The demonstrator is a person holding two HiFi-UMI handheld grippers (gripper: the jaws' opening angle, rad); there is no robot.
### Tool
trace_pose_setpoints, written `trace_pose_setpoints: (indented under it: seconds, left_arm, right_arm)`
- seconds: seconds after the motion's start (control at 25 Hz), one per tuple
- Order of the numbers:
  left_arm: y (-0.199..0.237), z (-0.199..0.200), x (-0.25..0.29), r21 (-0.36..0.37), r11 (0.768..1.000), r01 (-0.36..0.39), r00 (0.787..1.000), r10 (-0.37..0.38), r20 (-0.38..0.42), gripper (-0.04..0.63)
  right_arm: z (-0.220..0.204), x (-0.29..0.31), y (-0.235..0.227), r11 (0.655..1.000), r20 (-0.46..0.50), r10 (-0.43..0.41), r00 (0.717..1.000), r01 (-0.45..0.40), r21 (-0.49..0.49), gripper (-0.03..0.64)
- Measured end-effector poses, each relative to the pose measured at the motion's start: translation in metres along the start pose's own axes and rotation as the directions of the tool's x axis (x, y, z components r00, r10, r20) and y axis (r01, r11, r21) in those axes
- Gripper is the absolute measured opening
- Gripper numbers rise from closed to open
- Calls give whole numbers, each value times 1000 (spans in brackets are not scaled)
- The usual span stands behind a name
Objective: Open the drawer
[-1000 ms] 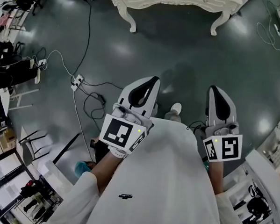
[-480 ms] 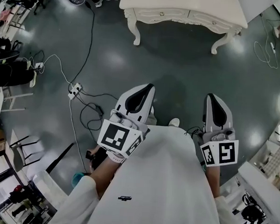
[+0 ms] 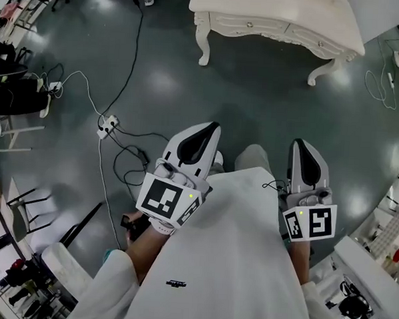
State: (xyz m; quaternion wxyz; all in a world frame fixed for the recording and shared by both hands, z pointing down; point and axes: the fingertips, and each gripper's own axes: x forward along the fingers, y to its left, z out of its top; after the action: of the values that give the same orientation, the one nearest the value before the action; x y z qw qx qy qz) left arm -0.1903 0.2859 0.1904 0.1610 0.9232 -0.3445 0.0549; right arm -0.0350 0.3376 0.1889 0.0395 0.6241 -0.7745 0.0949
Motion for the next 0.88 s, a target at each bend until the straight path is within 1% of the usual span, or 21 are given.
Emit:
trace_pose_setpoints:
  seconds: [0.24,0.32,0.56,0.68,0.88]
  left_arm:
    - [22,-4,-3,-41,999,-18,1000,18,-6,9]
    - [27,-4,2,-43,999,-20,1000,19,-11,9]
    - [39,-4,29,-33,999,-33,999,32,-37,9]
    - [49,-2,48,-43,998,-46,998,43,-54,9]
    - [69,12,98,-35,998,-46,996,43,-76,9]
  right_arm:
    - [0,18,13,1000,-22,11,1000,-12,-5,11]
    - [2,25,12,1000,-24,17,1000,-17,-2,11]
    - [-7,47,-7,999,-41,32,999,-31,29,11]
    - [-10,68,-22,998,-50,39,998,-36,53,11]
    - [-3,116,-54,997,-56,57,997,-53,59,11]
